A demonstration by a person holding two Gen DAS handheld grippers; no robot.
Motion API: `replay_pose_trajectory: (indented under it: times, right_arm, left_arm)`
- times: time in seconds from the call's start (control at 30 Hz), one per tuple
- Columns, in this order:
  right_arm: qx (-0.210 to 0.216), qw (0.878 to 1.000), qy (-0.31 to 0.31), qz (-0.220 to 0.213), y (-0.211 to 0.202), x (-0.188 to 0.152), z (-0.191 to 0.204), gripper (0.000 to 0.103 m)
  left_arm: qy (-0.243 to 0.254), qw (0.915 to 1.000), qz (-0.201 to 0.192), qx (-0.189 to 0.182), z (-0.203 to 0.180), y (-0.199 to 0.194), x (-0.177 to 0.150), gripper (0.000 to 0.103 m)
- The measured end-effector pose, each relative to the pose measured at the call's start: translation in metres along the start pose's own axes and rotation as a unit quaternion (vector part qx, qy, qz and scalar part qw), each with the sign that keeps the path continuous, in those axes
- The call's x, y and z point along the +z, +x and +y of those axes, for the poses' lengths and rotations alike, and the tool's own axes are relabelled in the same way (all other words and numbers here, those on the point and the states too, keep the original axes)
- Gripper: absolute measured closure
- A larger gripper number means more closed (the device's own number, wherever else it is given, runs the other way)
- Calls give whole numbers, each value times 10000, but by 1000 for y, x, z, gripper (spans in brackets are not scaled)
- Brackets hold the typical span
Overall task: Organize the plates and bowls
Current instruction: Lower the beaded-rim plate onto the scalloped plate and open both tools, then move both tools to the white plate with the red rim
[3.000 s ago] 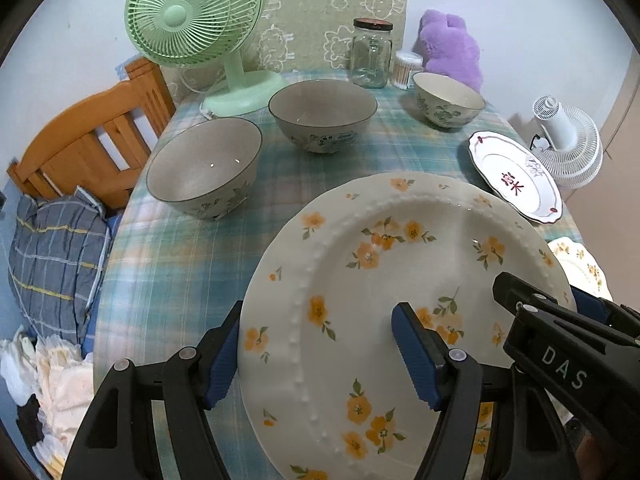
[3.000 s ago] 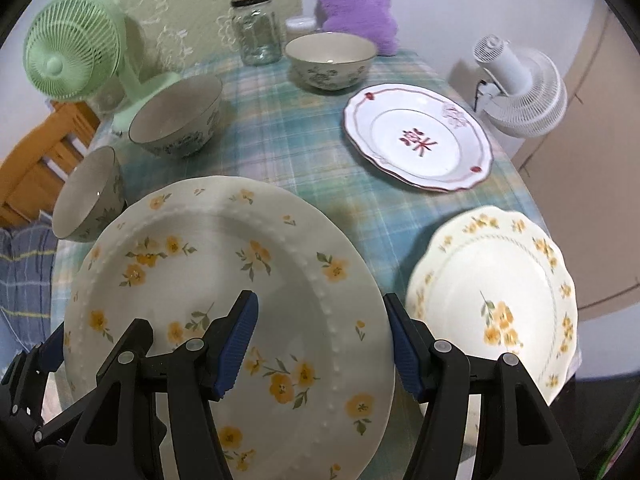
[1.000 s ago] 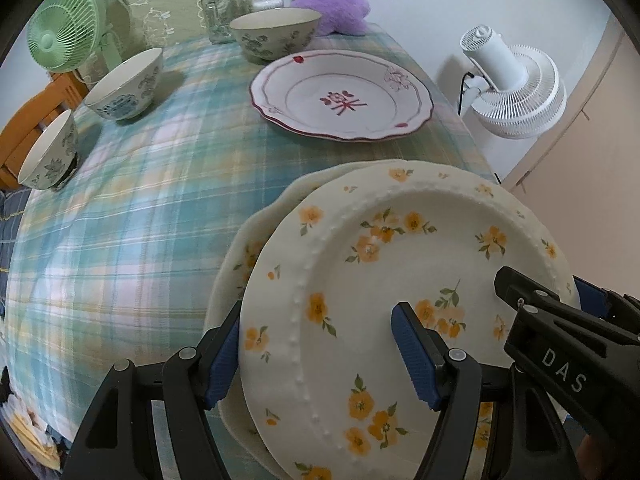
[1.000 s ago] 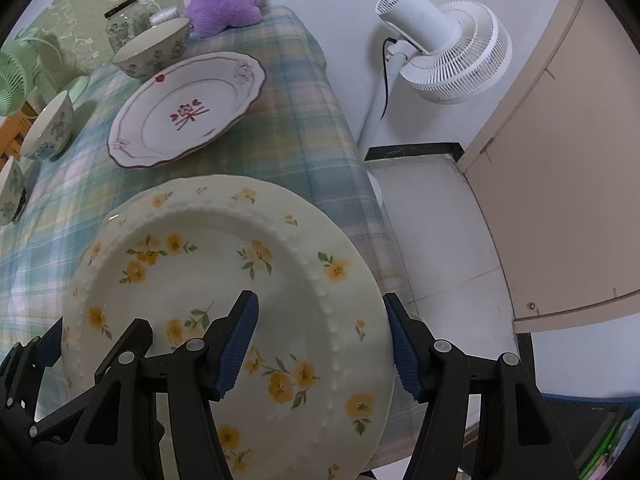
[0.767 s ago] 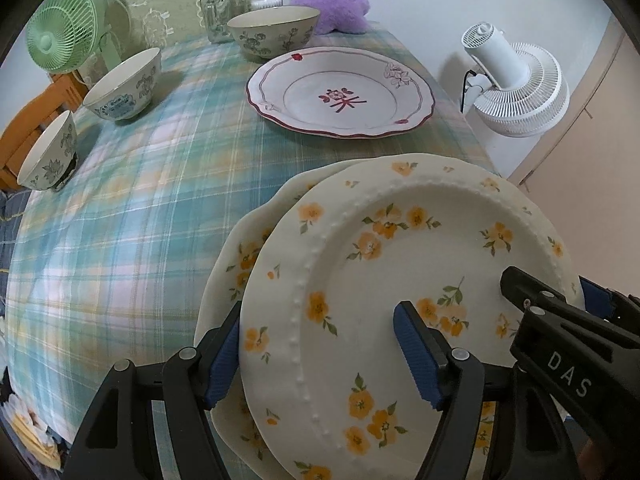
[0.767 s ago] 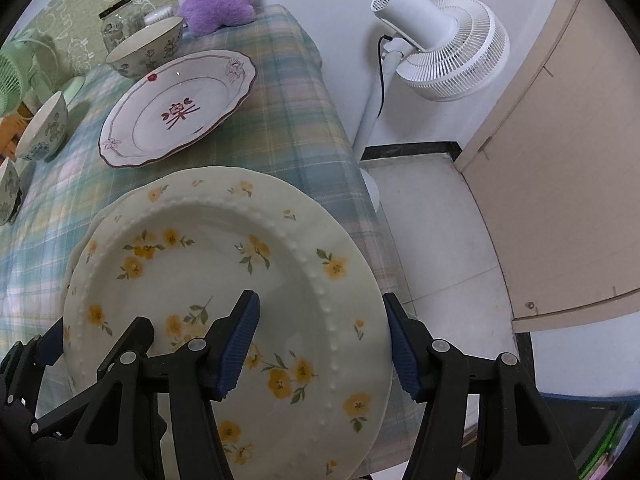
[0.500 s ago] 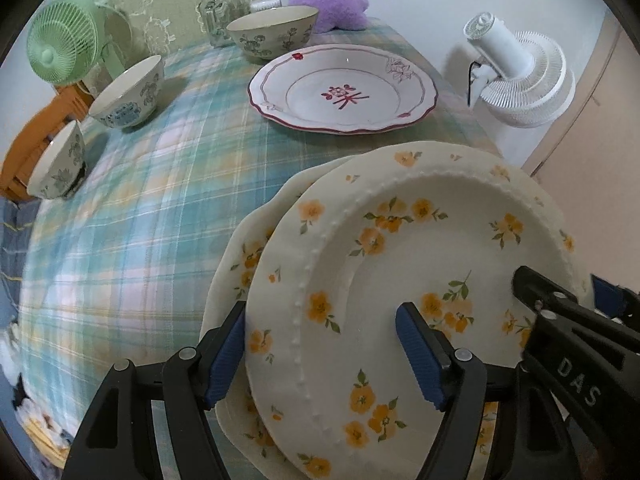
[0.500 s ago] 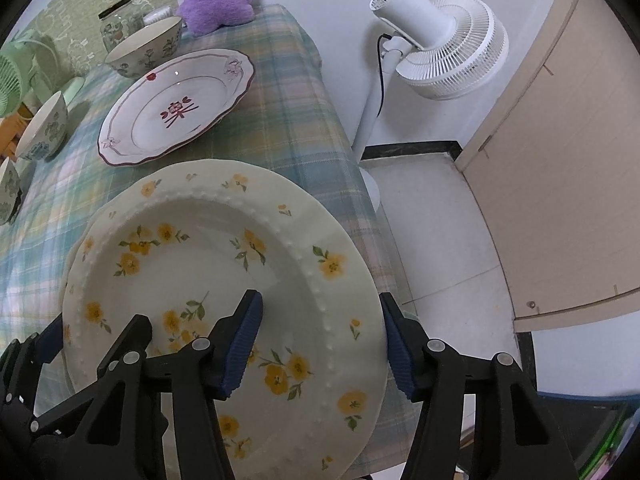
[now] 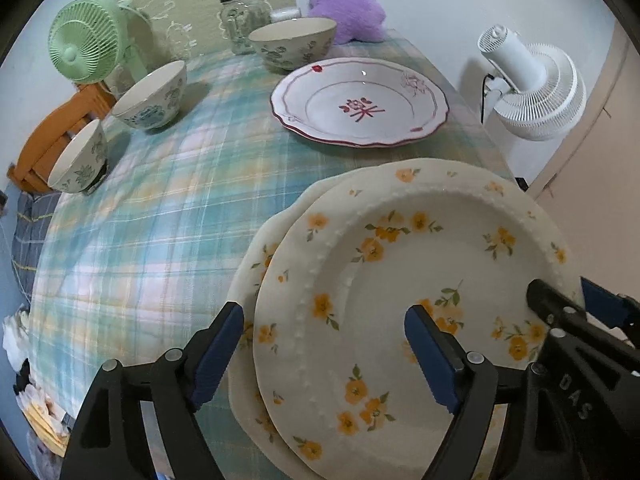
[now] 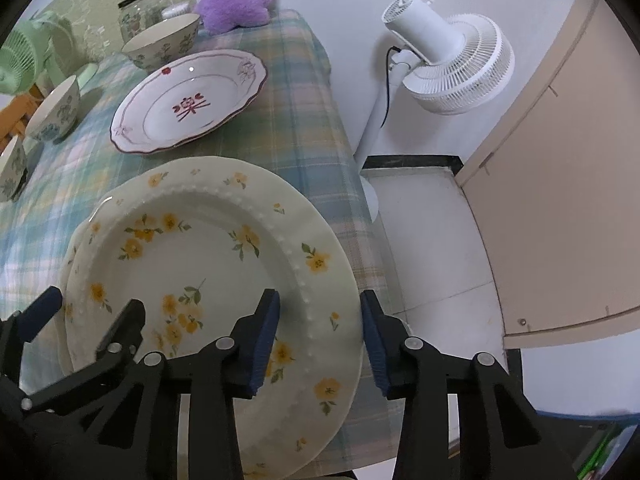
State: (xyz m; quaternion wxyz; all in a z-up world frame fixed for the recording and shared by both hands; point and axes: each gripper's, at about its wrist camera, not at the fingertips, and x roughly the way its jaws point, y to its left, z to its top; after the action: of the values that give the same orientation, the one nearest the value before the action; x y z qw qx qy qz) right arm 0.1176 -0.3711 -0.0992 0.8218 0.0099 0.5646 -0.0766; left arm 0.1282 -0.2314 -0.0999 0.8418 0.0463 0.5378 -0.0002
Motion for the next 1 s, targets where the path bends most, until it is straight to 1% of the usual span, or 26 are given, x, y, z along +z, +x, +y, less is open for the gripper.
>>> replay_pose_trajectory:
  times: [0.17,0.4,0.53,0.57,0.63,0.7,0.77,0.8,0.87,1.0]
  right_arm:
    - [126,9998,-120,102,4,-2,5,59]
    - [210,9995,-168,173,9,-2,12,59]
    - [215,9994,-56,268,9,1,12,58]
    - [226,9994,-20,278,8,1,11,57]
    - [237,9996,86,143,-3,2,12,50]
    - [144,9998,119,-17,-14,3,14,39]
    - [149,9995,233,-120,-27,4,18,35]
    - [134,9994,263,-154,-32,4,20,33]
    - [101,9991,254,-310,-45,6,27,33]
    - [91,9978,308,-573,-66,16,38,31]
  left_arm:
    - [-242,9997,30,-26,8,-2,-1,19]
    - [-369,9992,67,-129,15,-5,-3,19]
    - [-318,9992,44,-245,22,-11,-4,13]
    - [-288,9991,30,-295,25,-13,-4,13]
    - [-251,9991,-6,-348,32,-17,-3,12]
    - [-264,9985,-35,-472,43,-24,1,12]
    - [-239,9982,-116,-530,52,-30,6,9]
    - [-223,9982,-177,-528,56,-34,8,8]
    - [-233,9979,-365,-487,67,-45,14,6]
    - [-100,9964,-565,-618,80,-59,28,3]
